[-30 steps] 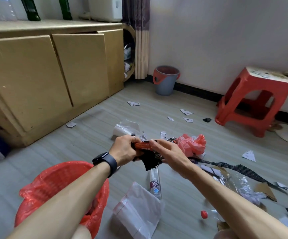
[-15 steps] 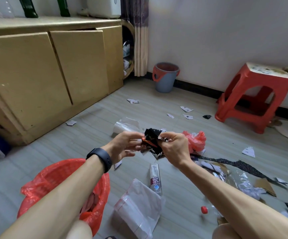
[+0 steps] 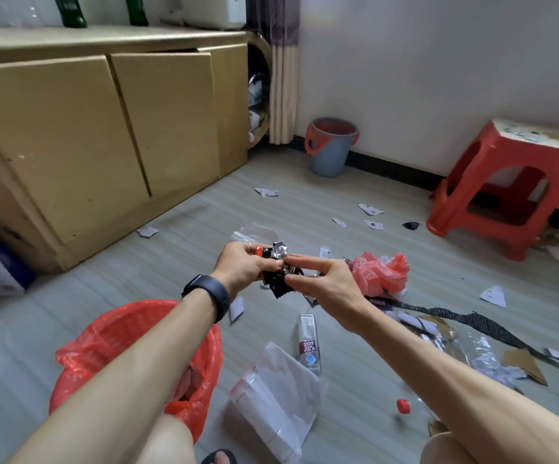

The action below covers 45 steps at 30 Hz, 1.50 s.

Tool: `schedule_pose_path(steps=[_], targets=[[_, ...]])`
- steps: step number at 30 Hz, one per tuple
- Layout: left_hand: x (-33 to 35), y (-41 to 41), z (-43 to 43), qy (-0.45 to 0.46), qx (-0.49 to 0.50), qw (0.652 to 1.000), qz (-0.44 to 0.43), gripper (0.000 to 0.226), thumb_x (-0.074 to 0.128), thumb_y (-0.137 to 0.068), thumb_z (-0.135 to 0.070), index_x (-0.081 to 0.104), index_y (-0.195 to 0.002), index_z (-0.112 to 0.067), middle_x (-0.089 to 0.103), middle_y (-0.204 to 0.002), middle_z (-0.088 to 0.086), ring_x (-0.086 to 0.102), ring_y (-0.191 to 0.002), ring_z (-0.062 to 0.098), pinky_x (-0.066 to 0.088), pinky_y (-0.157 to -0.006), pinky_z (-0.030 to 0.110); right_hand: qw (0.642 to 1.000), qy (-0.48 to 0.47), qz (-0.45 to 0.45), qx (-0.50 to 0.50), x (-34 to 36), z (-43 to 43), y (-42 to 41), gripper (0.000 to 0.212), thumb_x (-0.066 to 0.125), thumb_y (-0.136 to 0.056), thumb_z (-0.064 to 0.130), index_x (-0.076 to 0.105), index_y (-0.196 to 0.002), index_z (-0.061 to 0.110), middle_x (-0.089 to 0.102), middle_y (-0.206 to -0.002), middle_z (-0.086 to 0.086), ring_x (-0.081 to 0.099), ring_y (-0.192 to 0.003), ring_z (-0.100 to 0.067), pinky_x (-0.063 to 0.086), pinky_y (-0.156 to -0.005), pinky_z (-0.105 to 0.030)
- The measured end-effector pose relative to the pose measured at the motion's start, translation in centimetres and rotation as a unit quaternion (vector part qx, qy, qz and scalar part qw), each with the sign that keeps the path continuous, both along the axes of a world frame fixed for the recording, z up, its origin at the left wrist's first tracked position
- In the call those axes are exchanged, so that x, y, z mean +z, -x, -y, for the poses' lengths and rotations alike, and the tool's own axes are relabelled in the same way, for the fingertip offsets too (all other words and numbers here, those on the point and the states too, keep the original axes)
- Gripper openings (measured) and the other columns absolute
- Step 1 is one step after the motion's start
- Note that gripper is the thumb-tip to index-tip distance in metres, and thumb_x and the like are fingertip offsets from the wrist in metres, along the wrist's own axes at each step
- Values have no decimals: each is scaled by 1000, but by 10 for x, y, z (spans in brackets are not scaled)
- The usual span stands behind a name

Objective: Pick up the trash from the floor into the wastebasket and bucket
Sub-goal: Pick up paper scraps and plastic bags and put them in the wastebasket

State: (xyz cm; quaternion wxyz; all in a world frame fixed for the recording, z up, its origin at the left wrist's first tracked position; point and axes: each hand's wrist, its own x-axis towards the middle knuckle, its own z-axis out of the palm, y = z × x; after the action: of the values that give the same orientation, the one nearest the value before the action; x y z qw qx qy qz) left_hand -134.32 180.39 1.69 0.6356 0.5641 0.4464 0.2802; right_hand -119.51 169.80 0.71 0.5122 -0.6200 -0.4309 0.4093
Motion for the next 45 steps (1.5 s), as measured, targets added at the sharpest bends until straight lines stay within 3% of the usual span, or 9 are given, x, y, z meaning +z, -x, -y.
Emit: schedule_pose_path(steps=[5, 12, 16, 19, 23, 26, 32, 36, 45], targets=[[-6, 55, -33, -161, 61, 964, -202, 29, 87, -67, -12, 73, -85, -30, 73, -86, -5, 65, -81, 12, 52, -75, 22, 969, 47, 219, 106, -12, -2, 28, 38, 74, -86, 22, 70, -124, 22, 70, -123, 6, 71, -98, -2, 55, -87, -19], [-59, 179, -35, -204, 70, 889, -403, 58, 80, -70, -32, 54, -121, -42, 71, -98, -2, 66, -97, 22, 52, -85, 31, 781, 159, 512, 321, -50, -36, 85, 64, 62, -91, 41, 39, -147, 19, 52, -139, -10, 52, -125, -32, 46, -101, -40], [-138, 205, -25, -219, 19, 884, -413, 36, 70, -76, -15, 64, -99, -42, 72, -108, -9, 66, -107, 16, 50, -90, 26, 832, 131, 453, 292, -102, -60, 126, 75, 60, -89, 43, 27, -152, 18, 42, -147, -12, 44, -130, -36, 42, -104, -42], [-188, 207, -21, -240, -22, 842, -483, 45, 59, -85, -14, 62, -122, -38, 57, -131, -15, 58, -118, 15, 46, -98, 28, 860, 114, 426, 256, -145, -67, 151, 91, 54, -92, 48, 1, -159, 17, 16, -164, -9, 25, -145, -33, 28, -118, -38], [-248, 204, -25, -195, -155, 787, -565, 65, 48, -94, -42, 18, -151, -48, 9, -164, -2, 28, -143, 29, 33, -113, 42, 887, 83, 403, 209, -190, -68, 171, 95, 48, -92, 39, -19, -157, 20, -13, -167, -3, 12, -152, -26, 26, -119, -34], [-287, 203, -21, -121, -244, 752, -601, 90, 40, -77, -80, -20, -141, -60, -22, -163, -2, -5, -150, 37, 4, -117, 60, 916, 59, 353, 182, -199, -67, 174, 103, 53, -85, 22, -22, -155, 21, -24, -164, 4, 4, -154, -17, 23, -119, -25], [-354, 202, -13, -82, -244, 733, -629, 96, 42, -73, -86, -16, -145, -58, -23, -163, -1, -15, -147, 45, -9, -110, 67, 934, 69, 309, 167, -196, -56, 168, 105, 55, -86, 15, -21, -154, 39, -24, -161, 23, 33, -144, -10, 42, -81, -18], [-376, 199, -22, -73, -235, 725, -643, 83, 21, -74, -84, -15, -145, -59, -22, -163, -6, -15, -147, 45, -4, -114, 66, 940, 100, 282, 166, -196, -59, 172, 102, 49, -85, 8, -19, -153, 43, -25, -161, 20, 31, -144, -13, 45, -89, -22], [-361, 196, -36, -105, -272, 714, -637, 109, 37, -56, -92, -7, -148, -54, -9, -164, 2, -8, -148, 42, 0, -111, 66, 931, 115, 303, 168, -191, -63, 172, 96, 35, -75, 24, -14, -155, 44, -12, -165, 16, 39, -141, -23, 52, -94, -42]])
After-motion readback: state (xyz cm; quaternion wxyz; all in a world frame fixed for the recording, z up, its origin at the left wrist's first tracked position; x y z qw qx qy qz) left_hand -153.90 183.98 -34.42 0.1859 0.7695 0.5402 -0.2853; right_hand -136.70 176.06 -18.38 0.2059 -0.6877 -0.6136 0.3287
